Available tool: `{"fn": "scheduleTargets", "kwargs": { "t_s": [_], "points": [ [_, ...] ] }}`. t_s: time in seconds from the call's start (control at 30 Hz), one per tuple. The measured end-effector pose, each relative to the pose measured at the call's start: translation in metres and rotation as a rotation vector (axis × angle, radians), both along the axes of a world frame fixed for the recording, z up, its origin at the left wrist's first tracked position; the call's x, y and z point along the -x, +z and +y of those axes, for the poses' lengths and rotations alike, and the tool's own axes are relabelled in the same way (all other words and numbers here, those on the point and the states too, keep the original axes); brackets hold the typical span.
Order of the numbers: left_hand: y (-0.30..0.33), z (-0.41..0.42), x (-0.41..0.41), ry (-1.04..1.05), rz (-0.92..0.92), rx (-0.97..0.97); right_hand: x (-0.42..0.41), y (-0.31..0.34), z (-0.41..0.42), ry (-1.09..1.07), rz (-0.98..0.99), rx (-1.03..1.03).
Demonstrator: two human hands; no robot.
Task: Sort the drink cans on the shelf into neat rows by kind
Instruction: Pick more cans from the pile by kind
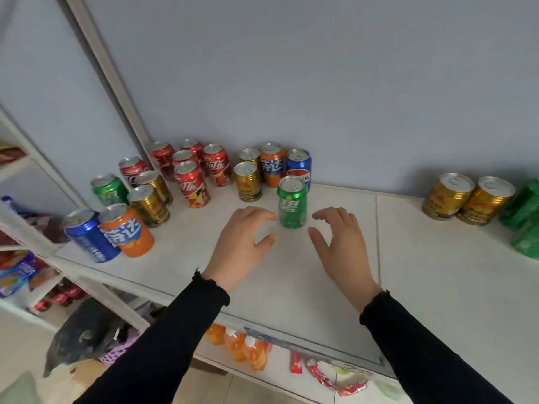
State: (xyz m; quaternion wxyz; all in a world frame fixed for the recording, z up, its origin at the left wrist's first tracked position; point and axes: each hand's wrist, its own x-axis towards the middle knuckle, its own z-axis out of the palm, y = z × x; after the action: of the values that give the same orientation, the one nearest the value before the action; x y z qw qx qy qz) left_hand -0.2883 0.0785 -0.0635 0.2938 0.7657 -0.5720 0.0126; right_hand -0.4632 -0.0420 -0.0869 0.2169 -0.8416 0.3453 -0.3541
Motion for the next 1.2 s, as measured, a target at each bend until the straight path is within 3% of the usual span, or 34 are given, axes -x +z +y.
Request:
{"fn": "scheduleTargets", "kwargs": {
  "t_s": [0.33, 0.53, 0.7, 0.83, 1.07, 1.2],
  "points": [
    [0.035, 0.119, -0.148, 0.01, -0.037, 0.094, -0.156, 0.005, 0.107, 0.062, -0.059, -0.037],
    [0.079, 0.155, -0.247, 0.174, 0.005, 0.159, -0.204, 0.008, 0.139, 0.078, -0.076, -0.08],
    [0.077, 0.147, -0.335, 0.296, 0.175, -0.054, -0.212, 0.009, 0.138, 0.037, -0.101, -0.123],
    [0.053, 0.13, -0.352, 0.266, 0.24, -0.242, -0.204, 0.001, 0.123, -0.03, -0.167, -0.228],
    [0.04, 0.122, -0.353, 0.224, 0.228, -0.175, -0.185, -0.006, 0.102, -0.163, -0.252, -0.327],
    [0.071, 0.122, -0.337, 0.228, 0.088, -0.073, -0.172, -0.004, 0.095, -0.234, -0.347, -0.344]
  ]
}}
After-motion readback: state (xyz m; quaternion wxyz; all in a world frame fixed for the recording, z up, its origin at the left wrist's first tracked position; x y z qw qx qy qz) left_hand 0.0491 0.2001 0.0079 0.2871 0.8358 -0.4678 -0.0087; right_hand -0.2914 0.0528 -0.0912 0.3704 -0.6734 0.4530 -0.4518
